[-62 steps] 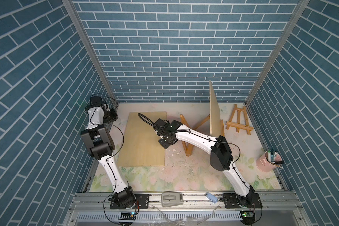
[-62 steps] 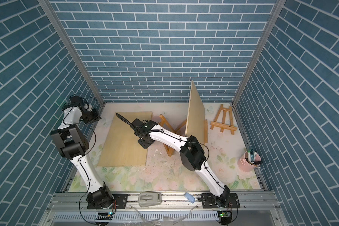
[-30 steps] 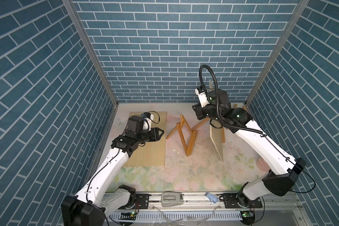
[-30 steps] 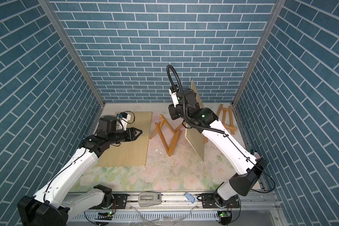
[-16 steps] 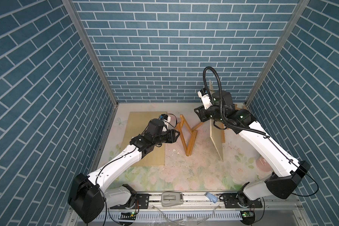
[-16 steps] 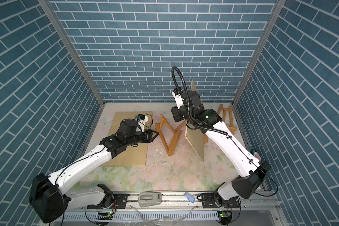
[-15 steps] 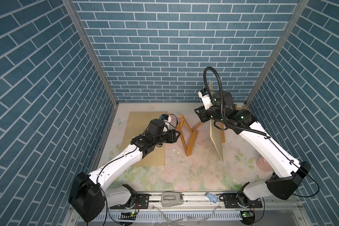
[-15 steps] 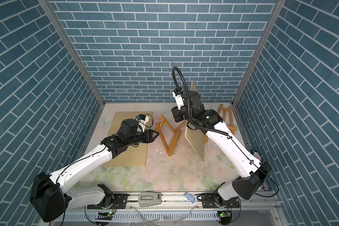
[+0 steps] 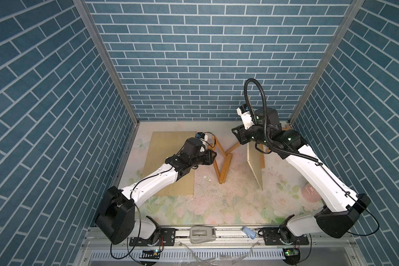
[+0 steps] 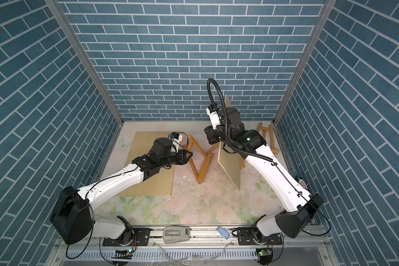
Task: Disassemble the easel
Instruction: Pick up the easel at the center of the board.
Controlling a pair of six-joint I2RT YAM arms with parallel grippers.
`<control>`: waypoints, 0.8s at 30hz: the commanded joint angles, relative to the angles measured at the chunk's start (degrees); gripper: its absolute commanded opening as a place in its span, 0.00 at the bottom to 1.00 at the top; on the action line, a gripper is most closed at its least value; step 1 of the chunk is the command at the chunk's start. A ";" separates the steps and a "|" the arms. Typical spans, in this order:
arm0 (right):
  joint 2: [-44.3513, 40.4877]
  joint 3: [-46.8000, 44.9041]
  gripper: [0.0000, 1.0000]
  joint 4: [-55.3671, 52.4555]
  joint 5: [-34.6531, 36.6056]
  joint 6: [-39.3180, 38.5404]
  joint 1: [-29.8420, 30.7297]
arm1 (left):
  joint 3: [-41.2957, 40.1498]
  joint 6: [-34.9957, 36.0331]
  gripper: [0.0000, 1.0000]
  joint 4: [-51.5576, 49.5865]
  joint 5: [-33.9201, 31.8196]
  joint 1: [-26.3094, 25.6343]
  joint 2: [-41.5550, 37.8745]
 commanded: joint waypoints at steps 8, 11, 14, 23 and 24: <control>-1.69 -1.09 0.35 -2.06 -2.04 0.23 -1.39 | 6.13 5.02 0.13 -3.15 -0.30 -0.21 1.00; -0.48 0.17 0.35 -3.51 -4.28 -1.57 -1.48 | 10.40 8.18 0.11 -9.34 -0.38 -0.19 0.15; 1.10 1.77 0.35 -5.03 -8.98 -3.46 -1.48 | 16.47 12.66 0.11 -17.63 -1.19 -0.06 -1.17; 3.66 2.64 0.38 -1.85 -20.70 -5.45 -1.41 | 33.50 18.65 0.11 -35.71 5.04 4.99 -3.76; 3.82 2.56 0.38 -1.16 -21.49 -5.39 -1.38 | 35.07 18.77 0.11 -37.14 6.40 5.62 -3.65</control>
